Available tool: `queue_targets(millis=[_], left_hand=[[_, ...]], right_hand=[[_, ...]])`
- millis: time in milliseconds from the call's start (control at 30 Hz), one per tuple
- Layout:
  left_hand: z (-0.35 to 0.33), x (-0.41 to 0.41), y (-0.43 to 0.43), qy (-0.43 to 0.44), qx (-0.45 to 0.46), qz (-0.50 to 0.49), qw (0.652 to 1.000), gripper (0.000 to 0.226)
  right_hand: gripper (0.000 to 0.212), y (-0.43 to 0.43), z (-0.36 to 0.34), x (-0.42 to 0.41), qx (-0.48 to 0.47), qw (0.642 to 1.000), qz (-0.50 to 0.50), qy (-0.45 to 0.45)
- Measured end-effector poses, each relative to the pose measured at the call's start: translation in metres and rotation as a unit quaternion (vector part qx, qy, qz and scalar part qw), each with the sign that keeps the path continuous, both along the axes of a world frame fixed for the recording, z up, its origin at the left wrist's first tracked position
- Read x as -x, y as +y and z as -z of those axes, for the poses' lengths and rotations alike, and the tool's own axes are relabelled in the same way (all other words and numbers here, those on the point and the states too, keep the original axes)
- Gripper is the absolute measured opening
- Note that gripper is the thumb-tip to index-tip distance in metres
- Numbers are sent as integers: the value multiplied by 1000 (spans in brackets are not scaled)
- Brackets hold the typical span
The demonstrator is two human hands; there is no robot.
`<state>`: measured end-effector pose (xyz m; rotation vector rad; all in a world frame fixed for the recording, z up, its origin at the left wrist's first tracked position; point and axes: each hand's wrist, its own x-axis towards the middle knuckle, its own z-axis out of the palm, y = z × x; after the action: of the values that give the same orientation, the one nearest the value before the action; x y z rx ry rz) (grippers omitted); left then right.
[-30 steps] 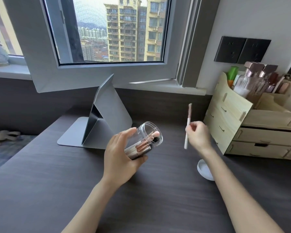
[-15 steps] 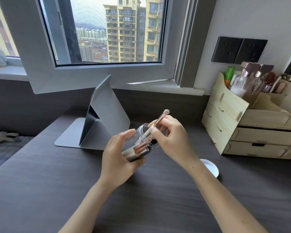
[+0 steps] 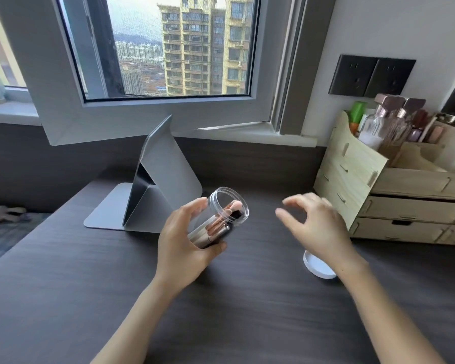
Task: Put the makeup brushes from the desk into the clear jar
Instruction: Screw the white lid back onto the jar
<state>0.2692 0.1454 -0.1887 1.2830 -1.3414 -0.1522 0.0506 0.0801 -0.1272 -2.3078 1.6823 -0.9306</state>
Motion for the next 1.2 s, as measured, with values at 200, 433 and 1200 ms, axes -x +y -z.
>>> queue_targets(millis=[200,433,1200], left_hand=[[0,1,1,4,-5,12,1000,76],[-1,5,2,-1,-9,22,1000,76],[-8,11,8,30,-18,85,996,73]], right_hand=[[82,-1,30,46,-270,938,20,217],[59,7,28,45,-206,976,-69,-9],[47,25,14,-45,-212,743,-294,-563]])
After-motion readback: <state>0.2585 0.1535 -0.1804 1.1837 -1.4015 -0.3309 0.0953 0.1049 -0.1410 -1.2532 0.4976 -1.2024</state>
